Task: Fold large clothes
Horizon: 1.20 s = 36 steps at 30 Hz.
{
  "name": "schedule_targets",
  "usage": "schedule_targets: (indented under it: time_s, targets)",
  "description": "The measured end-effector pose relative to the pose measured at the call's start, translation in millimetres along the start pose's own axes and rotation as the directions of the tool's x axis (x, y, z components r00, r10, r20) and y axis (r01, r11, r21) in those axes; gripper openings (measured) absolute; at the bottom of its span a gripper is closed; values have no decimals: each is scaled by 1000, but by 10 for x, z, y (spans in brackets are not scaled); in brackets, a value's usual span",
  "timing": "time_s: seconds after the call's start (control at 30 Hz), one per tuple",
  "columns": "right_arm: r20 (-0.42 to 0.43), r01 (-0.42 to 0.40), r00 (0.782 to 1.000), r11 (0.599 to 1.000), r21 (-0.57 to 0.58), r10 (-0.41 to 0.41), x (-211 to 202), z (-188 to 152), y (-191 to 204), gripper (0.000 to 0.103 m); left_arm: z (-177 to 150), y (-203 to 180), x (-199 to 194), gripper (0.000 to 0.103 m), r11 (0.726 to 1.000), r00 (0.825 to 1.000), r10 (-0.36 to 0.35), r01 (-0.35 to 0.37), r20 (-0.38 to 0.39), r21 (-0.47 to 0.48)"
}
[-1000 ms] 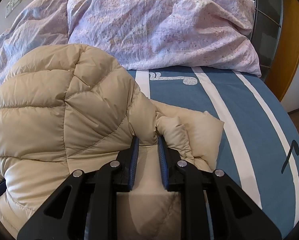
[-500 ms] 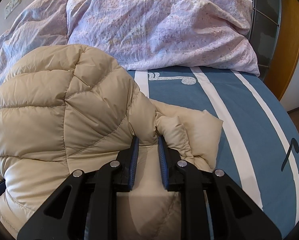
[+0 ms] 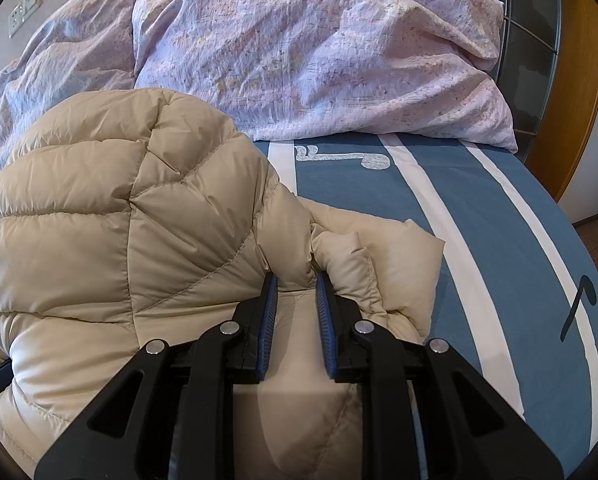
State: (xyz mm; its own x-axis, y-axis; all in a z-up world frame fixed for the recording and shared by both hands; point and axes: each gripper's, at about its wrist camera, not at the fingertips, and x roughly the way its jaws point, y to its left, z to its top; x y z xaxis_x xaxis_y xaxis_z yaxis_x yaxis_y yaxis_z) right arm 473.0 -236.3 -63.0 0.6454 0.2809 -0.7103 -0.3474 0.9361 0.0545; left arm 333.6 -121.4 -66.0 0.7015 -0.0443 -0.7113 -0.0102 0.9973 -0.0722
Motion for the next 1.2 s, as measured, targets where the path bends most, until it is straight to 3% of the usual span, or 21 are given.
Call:
schedule_targets:
  time_s: [0.37, 0.63, 0.87, 1.2]
  targets:
    - [3, -13, 1000, 1000, 12, 13, -11, 4, -25, 20, 70, 36, -202, 85, 1000, 1000, 4, -5, 4, 22]
    - [6, -28, 1000, 999, 23, 28, -11, 0, -52, 20, 525, 150, -437, 85, 989, 986, 128, -135, 103, 67]
    - [7, -29, 1000, 999, 24, 29, -9, 0, -53, 21, 978, 288, -204, 85, 973, 973, 211, -218, 92, 71]
    - [10, -26, 1000, 999, 23, 26, -7, 4, -55, 21, 960, 455, 310, 89, 975, 976, 218, -219, 18, 42]
